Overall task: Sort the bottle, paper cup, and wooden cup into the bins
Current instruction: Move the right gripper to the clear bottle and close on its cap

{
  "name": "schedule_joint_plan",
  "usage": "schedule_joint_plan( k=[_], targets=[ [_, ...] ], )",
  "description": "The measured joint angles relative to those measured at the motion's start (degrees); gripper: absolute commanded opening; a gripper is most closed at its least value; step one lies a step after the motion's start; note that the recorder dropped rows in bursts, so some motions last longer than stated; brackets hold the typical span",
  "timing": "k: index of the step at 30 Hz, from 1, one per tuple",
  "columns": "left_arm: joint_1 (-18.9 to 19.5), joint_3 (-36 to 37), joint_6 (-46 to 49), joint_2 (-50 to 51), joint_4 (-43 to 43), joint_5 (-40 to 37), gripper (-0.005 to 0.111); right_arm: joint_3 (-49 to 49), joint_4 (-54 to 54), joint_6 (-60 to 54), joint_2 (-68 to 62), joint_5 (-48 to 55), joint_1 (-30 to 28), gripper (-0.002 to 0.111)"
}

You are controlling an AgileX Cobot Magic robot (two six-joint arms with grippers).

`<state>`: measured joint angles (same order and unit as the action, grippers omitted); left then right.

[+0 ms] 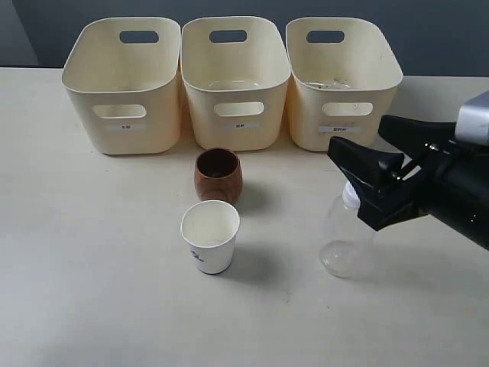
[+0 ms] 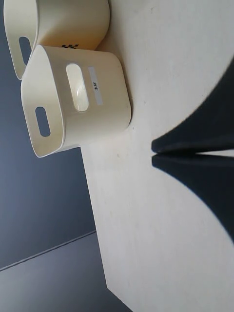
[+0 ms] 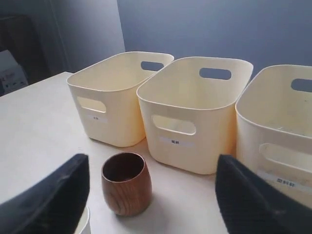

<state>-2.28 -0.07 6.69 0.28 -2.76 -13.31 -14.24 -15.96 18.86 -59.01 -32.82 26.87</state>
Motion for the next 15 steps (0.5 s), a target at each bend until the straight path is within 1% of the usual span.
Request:
schedule_joint_plan(
  k=[15],
  targets=[
    [0.0,0.0,0.0,0.0,0.0,0.0,0.0,0.0,0.0,-0.06,0.0,10.87,0.0,0.068]
  ],
)
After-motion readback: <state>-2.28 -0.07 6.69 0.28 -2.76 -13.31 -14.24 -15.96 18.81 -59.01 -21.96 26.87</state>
